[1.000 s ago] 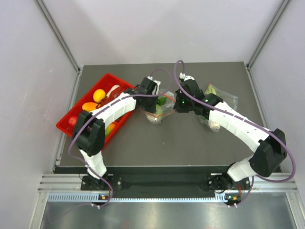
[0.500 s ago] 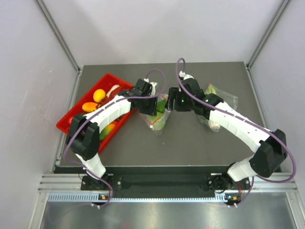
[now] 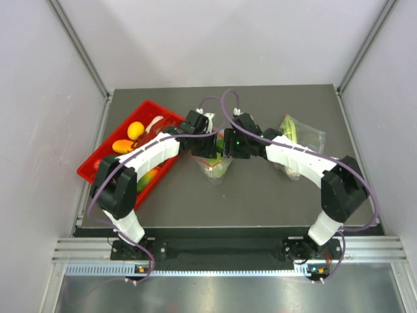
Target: Open the zip-top bag and remove the fake food
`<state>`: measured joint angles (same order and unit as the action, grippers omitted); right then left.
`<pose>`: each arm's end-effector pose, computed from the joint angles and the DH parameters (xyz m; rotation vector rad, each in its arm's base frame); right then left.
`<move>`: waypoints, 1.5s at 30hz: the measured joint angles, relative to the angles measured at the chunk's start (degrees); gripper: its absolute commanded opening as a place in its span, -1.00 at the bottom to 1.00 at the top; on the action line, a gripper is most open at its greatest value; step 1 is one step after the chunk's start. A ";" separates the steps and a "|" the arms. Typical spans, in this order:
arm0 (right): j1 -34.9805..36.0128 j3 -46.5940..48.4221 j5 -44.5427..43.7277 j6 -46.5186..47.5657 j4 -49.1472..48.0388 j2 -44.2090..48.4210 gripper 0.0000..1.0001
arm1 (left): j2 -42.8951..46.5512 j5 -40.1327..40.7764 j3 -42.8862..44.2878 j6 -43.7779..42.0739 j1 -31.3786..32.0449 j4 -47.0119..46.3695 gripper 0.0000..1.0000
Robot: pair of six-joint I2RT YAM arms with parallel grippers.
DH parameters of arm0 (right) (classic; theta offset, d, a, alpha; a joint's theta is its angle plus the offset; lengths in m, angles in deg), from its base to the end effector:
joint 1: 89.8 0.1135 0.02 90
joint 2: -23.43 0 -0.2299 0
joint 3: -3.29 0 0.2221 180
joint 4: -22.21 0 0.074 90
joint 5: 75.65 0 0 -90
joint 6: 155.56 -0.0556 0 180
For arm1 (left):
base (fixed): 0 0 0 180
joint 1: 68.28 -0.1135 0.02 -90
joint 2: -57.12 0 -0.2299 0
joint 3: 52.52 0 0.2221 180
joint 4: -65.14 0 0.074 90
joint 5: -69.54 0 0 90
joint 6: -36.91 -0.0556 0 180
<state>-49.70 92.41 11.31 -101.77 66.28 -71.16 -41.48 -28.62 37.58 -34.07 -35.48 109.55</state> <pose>0.2647 0.2190 0.2229 -0.0606 2.5053 0.5182 0.2915 -0.1972 0.2051 0.3689 2.5411 -0.5410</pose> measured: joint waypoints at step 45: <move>0.00 -3.72 2.58 -0.33 2.40 -5.62 -0.99 | 1.44 15.50 -1.09 -2.93 9.03 -2.67 0.36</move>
<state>-49.70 88.69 13.88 -102.10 68.68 -76.77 -40.04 -13.12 36.49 -36.99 -26.46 106.88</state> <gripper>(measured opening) 0.007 0.663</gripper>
